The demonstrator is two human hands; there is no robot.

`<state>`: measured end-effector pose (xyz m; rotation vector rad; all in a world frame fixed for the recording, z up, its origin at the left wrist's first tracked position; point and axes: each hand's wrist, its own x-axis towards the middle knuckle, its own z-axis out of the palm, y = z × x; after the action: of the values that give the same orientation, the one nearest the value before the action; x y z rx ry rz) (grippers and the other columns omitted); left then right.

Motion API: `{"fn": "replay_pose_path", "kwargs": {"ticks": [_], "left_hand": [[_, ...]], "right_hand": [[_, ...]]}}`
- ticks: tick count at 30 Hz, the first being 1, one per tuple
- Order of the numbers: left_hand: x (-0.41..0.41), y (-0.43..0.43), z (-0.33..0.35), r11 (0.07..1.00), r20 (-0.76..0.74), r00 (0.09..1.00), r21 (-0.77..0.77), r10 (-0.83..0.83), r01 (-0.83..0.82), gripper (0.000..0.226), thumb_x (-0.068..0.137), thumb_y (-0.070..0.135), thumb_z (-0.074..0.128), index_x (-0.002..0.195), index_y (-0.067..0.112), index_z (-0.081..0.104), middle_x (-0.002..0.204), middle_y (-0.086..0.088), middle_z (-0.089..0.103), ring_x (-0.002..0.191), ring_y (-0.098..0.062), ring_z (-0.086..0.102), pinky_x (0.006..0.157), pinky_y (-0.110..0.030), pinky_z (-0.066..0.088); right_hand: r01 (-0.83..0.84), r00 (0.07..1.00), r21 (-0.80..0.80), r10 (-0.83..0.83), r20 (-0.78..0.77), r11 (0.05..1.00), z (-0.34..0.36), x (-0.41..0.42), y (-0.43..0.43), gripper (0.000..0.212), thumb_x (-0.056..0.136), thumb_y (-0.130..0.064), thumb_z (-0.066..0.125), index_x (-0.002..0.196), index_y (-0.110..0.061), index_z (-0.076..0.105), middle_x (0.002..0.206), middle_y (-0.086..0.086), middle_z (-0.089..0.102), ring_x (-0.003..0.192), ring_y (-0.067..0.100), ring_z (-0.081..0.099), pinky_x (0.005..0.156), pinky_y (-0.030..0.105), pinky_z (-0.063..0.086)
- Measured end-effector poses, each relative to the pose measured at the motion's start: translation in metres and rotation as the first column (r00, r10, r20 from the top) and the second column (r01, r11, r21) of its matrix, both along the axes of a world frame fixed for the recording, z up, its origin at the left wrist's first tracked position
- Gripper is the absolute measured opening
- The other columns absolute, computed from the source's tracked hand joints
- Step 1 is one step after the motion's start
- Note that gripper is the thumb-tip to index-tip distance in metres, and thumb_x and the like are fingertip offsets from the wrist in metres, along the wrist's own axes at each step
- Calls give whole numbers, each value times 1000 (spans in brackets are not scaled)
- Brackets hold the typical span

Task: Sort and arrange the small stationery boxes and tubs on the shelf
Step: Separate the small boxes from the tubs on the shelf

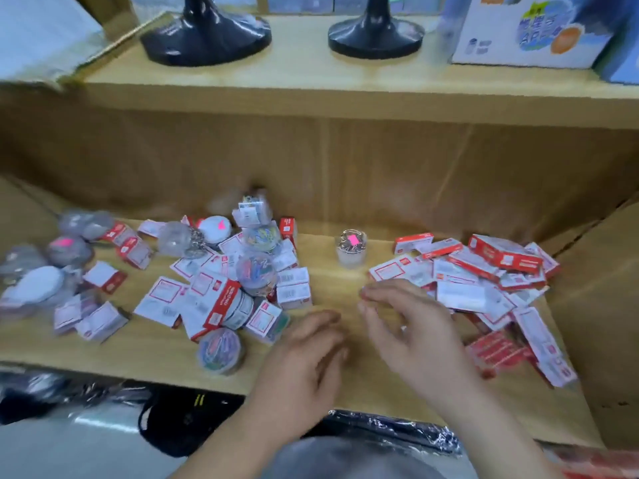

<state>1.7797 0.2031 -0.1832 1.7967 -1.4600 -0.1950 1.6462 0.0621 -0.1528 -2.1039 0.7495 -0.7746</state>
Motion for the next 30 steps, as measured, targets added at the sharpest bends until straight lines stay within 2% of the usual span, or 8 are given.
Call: {"fn": "replay_pose_path", "kwargs": {"ticks": [8, 13, 16, 19, 23, 26, 28, 30], "left_hand": [[64, 100, 8, 913, -153, 905, -36, 396, -406, 20, 88, 2, 71, 95, 20, 75, 100, 15, 67, 75, -7, 67, 66, -21, 52], [119, 113, 17, 844, -129, 840, -33, 527, -535, 27, 86, 29, 73, 112, 21, 70, 108, 9, 61, 94, -6, 63, 80, -23, 49], [144, 101, 18, 858, -107, 855, 164, 507, -488, 54, 76, 56, 74, 119, 26, 61, 119, 11, 61, 112, -9, 58, 92, -24, 46], [155, 84, 20, 854, -209, 853, 341, 477, -394, 61, 65, 71, 68, 110, 34, 51, 103, 15, 66, 99, -7, 63, 80, -29, 51], [163, 83, 20, 870, -85, 911, 346, 403, -353, 69, 65, 71, 75, 118, 34, 51, 115, 15, 59, 109, -9, 53, 85, -27, 46], [167, 85, 13, 878, -177, 888, 319, 425, -357, 63, 68, 59, 82, 119, 35, 54, 111, 14, 63, 105, -10, 57, 80, -24, 44], [170, 88, 11, 879, -201, 877, 304, 436, -367, 62, 68, 57, 85, 118, 37, 55, 107, 16, 64, 100, -11, 59, 77, -25, 45], [173, 92, 11, 879, -220, 865, 277, 452, -389, 60, 66, 56, 87, 116, 39, 57, 104, 19, 63, 96, -10, 60, 75, -22, 47]], "right_hand": [[-154, 988, 62, 155, -10, 986, -45, 85, 54, 38, 81, -29, 69, 119, -24, 69, 116, -19, 58, 111, 5, 61, 96, 38, 53], [-61, 995, 5, 60, 82, 998, -33, 117, 71, 27, 83, -21, 73, 110, -21, 74, 109, -11, 61, 102, 12, 65, 85, 39, 55], [-104, 994, 106, 101, 37, 989, -28, 139, 82, 24, 85, -30, 72, 109, -28, 74, 107, -15, 67, 94, 7, 66, 79, 36, 55], [-62, 998, 185, 62, 6, 981, -32, 146, 94, 22, 86, -30, 71, 108, -30, 75, 105, -17, 72, 95, 10, 69, 78, 39, 58], [228, 974, 86, -226, -26, 970, -33, 128, 82, 28, 82, -4, 79, 99, -26, 73, 98, -9, 67, 90, 8, 65, 78, 34, 52], [258, 946, 57, -240, -217, 965, -37, 126, 63, 46, 74, -15, 87, 116, -22, 70, 112, -6, 61, 104, 4, 59, 95, 20, 45], [235, 942, 113, -197, -272, 965, -37, 133, 58, 51, 70, -24, 90, 117, -25, 70, 112, -9, 63, 100, -7, 58, 91, 9, 42], [256, 930, 131, -207, -305, 958, -38, 140, 57, 43, 71, -32, 88, 110, -35, 69, 105, -13, 69, 87, -9, 63, 82, 16, 50]]}}
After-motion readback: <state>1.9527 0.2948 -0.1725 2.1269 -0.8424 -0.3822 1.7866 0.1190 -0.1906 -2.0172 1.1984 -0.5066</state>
